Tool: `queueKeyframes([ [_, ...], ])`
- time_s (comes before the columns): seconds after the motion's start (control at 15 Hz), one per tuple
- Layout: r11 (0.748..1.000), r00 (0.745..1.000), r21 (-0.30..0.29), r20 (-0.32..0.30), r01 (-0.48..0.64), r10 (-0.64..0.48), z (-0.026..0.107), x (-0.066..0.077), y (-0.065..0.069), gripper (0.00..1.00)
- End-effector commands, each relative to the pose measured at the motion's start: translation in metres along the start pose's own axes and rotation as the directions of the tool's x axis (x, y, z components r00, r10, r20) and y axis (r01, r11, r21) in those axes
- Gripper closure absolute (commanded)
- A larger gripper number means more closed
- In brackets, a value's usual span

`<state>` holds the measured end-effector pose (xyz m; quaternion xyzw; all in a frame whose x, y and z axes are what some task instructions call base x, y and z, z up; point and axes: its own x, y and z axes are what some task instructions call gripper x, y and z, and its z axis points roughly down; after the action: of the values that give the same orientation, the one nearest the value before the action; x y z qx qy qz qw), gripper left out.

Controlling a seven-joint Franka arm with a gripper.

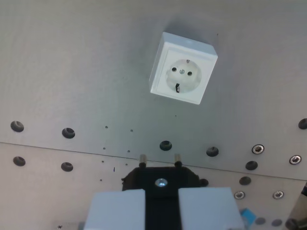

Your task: Move above the white socket

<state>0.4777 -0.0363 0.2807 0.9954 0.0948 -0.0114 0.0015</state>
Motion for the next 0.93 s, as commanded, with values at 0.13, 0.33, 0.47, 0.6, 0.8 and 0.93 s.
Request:
queueKeyframes([
  [0.13,0.997,0.994,-0.019,-0.085,-0.068,0.066,0.016,-0.004,0.004,1.00],
  [0.33,0.996,0.991,-0.021,-0.097,-0.092,0.090,0.026,-0.006,0.005,1.00],
  [0.47,0.994,0.990,-0.021,-0.101,-0.103,0.101,0.033,-0.007,0.006,1.00],
  [0.6,0.993,0.988,-0.021,-0.102,-0.119,0.116,0.041,-0.008,0.008,1.00],
  [0.8,0.990,0.985,-0.021,-0.103,-0.138,0.136,0.054,-0.009,0.010,1.00],
  [0.93,0.988,0.983,-0.021,-0.106,-0.155,0.152,0.061,-0.009,0.011,1.00],
])
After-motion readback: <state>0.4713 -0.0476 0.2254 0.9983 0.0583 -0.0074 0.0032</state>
